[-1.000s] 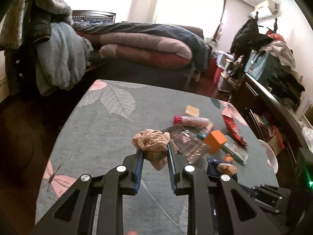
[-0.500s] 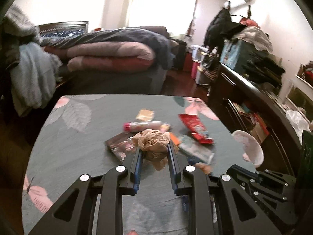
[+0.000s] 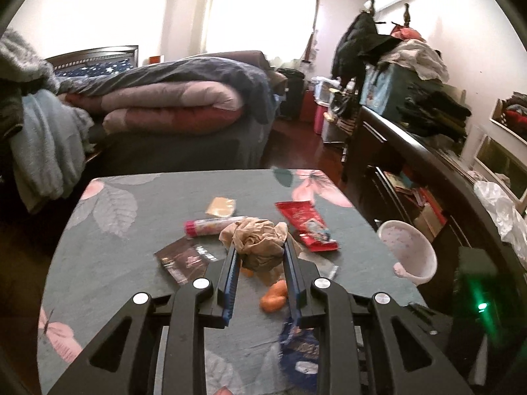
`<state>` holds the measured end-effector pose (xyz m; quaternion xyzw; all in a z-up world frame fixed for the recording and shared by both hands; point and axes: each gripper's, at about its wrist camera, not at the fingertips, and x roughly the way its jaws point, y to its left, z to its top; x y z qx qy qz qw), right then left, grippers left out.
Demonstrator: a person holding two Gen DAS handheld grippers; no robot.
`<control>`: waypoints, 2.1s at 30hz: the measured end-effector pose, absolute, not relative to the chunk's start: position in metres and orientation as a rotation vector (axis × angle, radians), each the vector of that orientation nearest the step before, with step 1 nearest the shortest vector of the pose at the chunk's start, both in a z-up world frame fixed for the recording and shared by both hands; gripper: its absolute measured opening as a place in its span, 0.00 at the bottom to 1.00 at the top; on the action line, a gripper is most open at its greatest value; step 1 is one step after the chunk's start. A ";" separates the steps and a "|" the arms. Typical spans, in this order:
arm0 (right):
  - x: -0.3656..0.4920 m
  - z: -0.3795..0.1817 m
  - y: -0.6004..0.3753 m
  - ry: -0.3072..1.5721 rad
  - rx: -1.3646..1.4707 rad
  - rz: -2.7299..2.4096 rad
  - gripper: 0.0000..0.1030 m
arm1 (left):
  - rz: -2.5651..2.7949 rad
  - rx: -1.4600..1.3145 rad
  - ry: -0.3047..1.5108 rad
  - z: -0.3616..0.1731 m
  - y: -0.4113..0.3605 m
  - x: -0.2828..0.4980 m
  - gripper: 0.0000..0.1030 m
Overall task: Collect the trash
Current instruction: 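Grasp the blue snack bag with the right tool while the left tool holds the tissue, then lower the tissue and blue bag into the wastebasket and open both tools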
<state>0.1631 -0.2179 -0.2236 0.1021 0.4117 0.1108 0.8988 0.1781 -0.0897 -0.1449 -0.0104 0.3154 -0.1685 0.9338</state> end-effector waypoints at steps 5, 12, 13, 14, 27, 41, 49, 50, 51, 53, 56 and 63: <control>0.172 -0.235 -0.186 0.890 0.150 0.242 0.64 | -0.301 -0.037 0.641 -0.144 -0.068 0.175 0.26; 0.166 -0.230 -0.178 0.857 0.117 0.256 0.04 | -0.297 -0.052 0.636 -0.143 -0.059 0.173 0.26; 0.162 -0.225 -0.181 0.834 0.123 0.252 0.03 | -0.299 -0.049 0.636 -0.143 -0.060 0.173 0.26; 0.158 -0.218 -0.188 0.813 0.136 0.250 0.03 | -0.301 -0.047 0.635 -0.143 -0.062 0.174 0.26; 0.189 -0.235 -0.192 0.882 0.301 0.328 0.61 | -0.305 -0.029 0.614 -0.138 -0.067 0.167 0.28; 0.167 -0.204 -0.207 0.780 0.292 0.310 0.05 | -0.309 -0.059 0.612 -0.135 -0.059 0.168 0.28; 0.134 -0.178 -0.285 0.686 0.349 0.186 0.05 | -0.428 -0.011 0.593 -0.125 -0.116 0.168 0.28; 0.130 -0.176 -0.294 0.677 0.358 0.171 0.05 | -0.446 -0.006 0.590 -0.123 -0.124 0.168 0.28; 0.126 -0.174 -0.307 0.665 0.368 0.152 0.05 | -0.469 0.000 0.586 -0.122 -0.136 0.169 0.28; 0.119 -0.171 -0.327 0.645 0.387 0.120 0.05 | -0.507 0.014 0.584 -0.120 -0.155 0.169 0.28; 0.110 -0.167 -0.355 0.614 0.402 0.073 0.05 | -0.561 0.040 0.576 -0.118 -0.186 0.170 0.28; 0.093 -0.155 -0.423 0.529 0.419 -0.061 0.05 | -0.698 0.076 0.588 -0.117 -0.256 0.178 0.28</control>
